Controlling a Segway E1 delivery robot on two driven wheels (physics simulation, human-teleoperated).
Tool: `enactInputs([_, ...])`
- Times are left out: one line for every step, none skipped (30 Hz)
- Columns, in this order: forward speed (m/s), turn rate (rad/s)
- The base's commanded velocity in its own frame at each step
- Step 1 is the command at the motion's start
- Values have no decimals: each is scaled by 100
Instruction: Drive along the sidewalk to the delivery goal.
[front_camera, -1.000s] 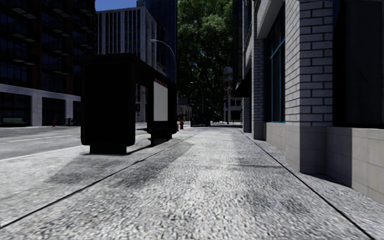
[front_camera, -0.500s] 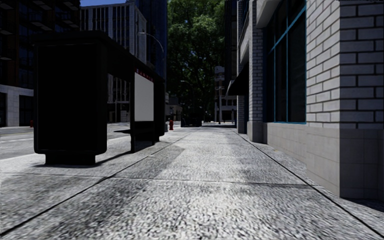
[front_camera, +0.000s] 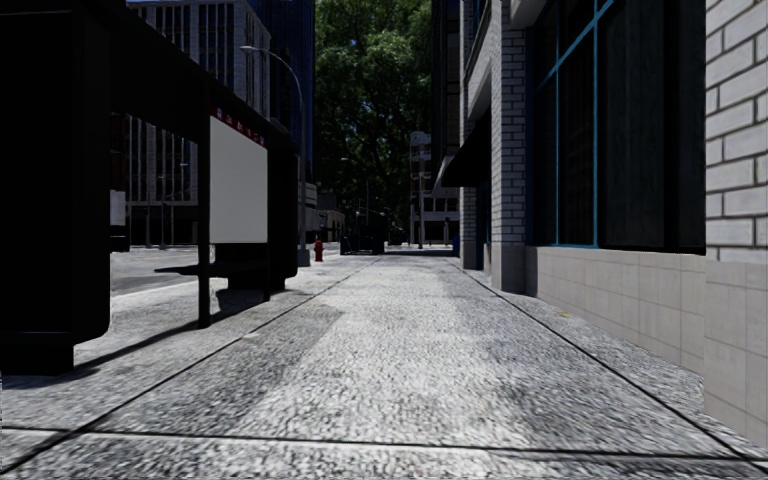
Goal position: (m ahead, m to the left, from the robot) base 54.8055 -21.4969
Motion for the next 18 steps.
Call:
enactInputs([200, 0])
enactInputs([200, 0])
enactInputs([200, 0])
enactInputs([200, 0])
enactInputs([200, 0])
enactInputs([200, 0])
enactInputs([200, 0])
enactInputs([200, 0])
enactInputs([200, 0])
enactInputs([200, 0])
enactInputs([200, 0])
enactInputs([200, 0])
enactInputs([200, 0])
enactInputs([200, 0])
enactInputs([200, 0])
enactInputs([200, 0])
enactInputs([200, 0])
enactInputs([200, 0])
